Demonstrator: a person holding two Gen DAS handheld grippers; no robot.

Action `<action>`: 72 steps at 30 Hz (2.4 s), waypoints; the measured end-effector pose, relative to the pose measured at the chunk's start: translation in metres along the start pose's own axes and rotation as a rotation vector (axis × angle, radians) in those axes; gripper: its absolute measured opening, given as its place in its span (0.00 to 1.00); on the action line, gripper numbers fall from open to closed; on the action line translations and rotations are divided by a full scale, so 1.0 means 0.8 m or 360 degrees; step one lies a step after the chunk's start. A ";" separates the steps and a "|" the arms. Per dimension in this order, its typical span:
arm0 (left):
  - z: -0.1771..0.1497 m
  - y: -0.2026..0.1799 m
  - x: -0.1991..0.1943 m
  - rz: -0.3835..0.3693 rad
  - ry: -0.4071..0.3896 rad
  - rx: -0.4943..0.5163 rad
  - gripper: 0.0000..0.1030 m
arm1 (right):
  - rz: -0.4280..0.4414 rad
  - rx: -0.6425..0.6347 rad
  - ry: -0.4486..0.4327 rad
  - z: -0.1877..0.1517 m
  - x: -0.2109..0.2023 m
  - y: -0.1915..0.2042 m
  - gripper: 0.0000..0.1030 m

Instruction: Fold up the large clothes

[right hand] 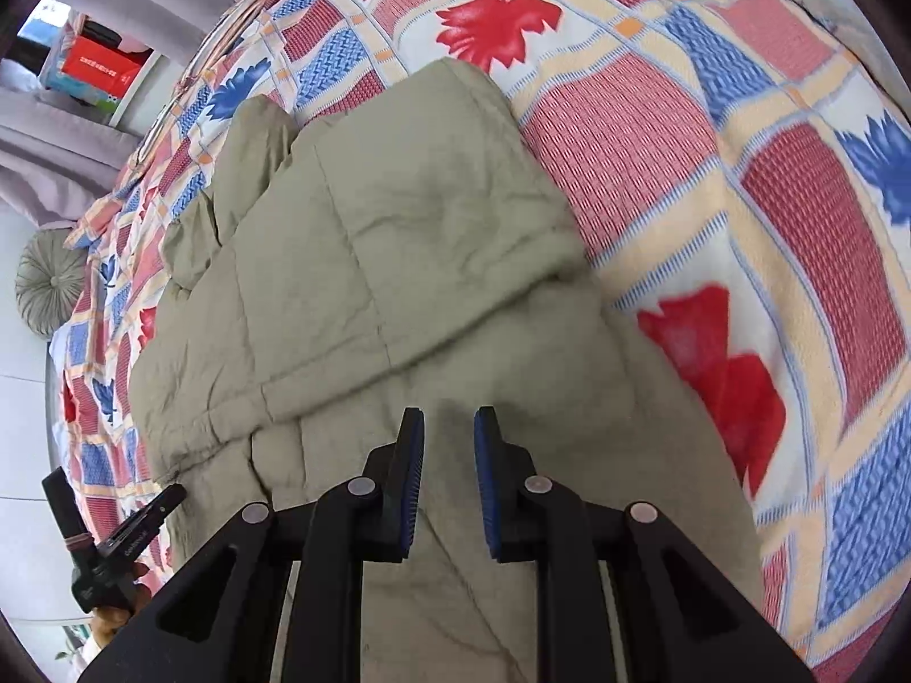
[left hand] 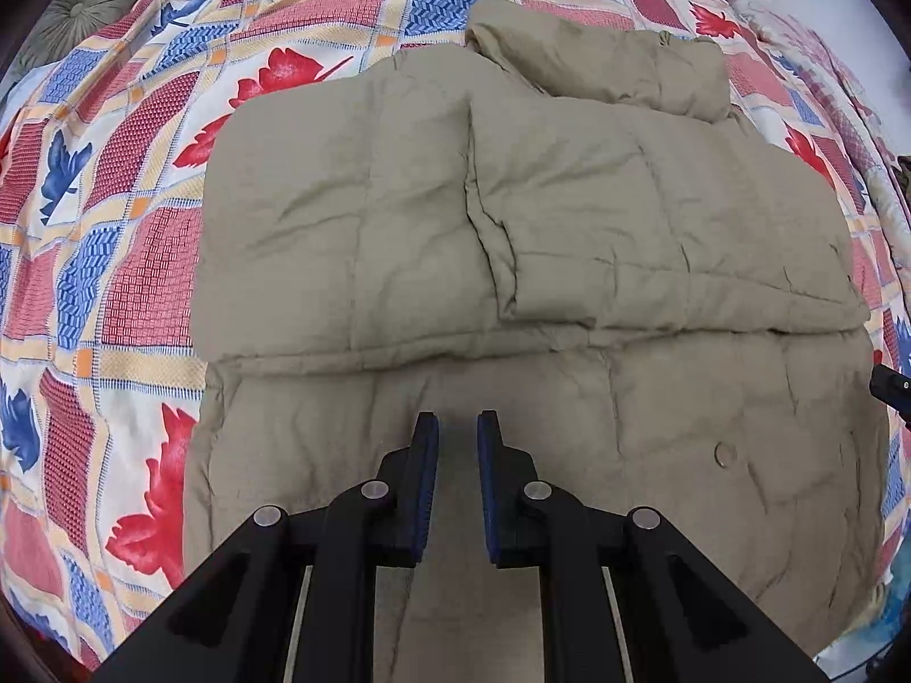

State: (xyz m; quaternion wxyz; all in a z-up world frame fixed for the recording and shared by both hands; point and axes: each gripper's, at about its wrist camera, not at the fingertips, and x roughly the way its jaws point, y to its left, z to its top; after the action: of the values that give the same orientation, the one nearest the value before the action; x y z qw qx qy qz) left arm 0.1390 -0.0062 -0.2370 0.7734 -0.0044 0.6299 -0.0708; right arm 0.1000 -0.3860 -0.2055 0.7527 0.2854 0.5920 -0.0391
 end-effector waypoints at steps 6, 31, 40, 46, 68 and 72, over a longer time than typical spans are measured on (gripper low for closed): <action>-0.039 -0.011 -0.013 -0.0080 0.0060 0.0031 0.74 | 0.0012 0.0047 0.0044 -0.045 -0.014 -0.008 0.20; -0.138 0.013 -0.070 0.0053 0.0142 -0.0034 0.99 | -0.0014 0.0266 0.0146 -0.162 -0.074 -0.032 0.65; -0.164 0.028 -0.083 -0.0138 0.0251 -0.0126 0.99 | 0.0051 0.0416 0.0143 -0.182 -0.089 -0.051 0.79; -0.186 0.072 -0.088 -0.0211 0.0310 -0.0271 0.99 | 0.0072 0.0529 0.0104 -0.196 -0.106 -0.086 0.82; -0.315 0.125 -0.058 -0.0848 0.0678 -0.0728 0.99 | 0.0343 0.1053 0.0179 -0.283 -0.050 -0.164 0.83; -0.300 0.103 -0.048 -0.0895 0.0611 -0.0737 0.99 | 0.0376 0.1003 0.0203 -0.267 -0.046 -0.149 0.84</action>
State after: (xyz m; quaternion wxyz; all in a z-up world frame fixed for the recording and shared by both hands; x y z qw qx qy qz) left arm -0.0940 0.0996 -0.2574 0.5708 -0.3370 0.7365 -0.1352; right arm -0.1439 -0.3937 -0.2463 0.5884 0.5724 0.5594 -0.1147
